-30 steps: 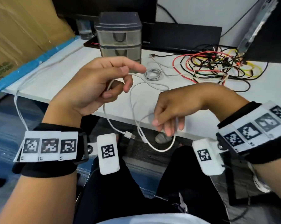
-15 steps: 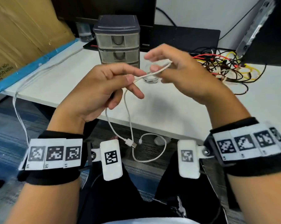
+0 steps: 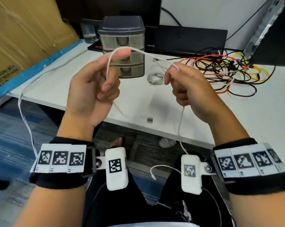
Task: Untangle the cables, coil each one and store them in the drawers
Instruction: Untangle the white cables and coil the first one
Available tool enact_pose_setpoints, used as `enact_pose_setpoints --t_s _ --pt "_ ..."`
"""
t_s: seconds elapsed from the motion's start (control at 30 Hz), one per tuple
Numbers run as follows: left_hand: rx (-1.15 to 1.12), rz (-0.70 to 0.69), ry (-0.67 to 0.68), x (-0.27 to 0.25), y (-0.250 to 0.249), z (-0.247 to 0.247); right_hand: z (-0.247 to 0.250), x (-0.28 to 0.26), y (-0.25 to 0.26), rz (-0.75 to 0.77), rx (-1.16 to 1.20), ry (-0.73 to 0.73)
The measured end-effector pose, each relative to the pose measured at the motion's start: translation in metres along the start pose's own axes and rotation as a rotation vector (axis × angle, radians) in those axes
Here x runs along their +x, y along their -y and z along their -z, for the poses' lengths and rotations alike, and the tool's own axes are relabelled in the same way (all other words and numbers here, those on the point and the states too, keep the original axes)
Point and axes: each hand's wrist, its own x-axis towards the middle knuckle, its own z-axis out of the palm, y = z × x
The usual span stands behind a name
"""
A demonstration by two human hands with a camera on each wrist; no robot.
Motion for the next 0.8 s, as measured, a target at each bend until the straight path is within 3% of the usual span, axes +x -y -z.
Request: enact_pose_setpoints --t_s 0.1,0.17,0.23,0.37,0.47,0.6,0.7,0.8 --pt "0.088 -0.026 -0.175 0.01 -0.002 0.001 -0.002 -0.012 -0.005 0.092 -0.253 0.028" --pt "0.177 0.01 -0.256 0.014 -0.005 0.002 -0.001 -0.016 -0.003 0.03 -0.275 0.135" --pt "0.195 0.049 -0.244 0.016 -0.008 0.002 0.001 -0.017 -0.001 -0.011 -0.259 0.158" --pt "0.114 -0.023 -0.129 0.017 -0.011 -0.002 -0.008 -0.012 -0.003 0.098 -0.423 0.05" --pt "0.205 -0.055 -0.155 0.019 -0.003 -0.018 -0.022 -0.012 -0.002 0.055 -0.471 0.214" --pt "0.545 -0.031 -0.139 0.021 0.02 -0.04 -0.032 -0.012 0.013 0.056 -0.478 0.438" --pt "0.69 0.066 -0.009 0.017 0.027 -0.039 -0.016 -0.009 0.024 0.192 -0.381 0.347" --pt "0.6 0.159 0.1 0.009 0.028 -0.04 0.007 -0.009 0.029 0.232 -0.422 0.163"
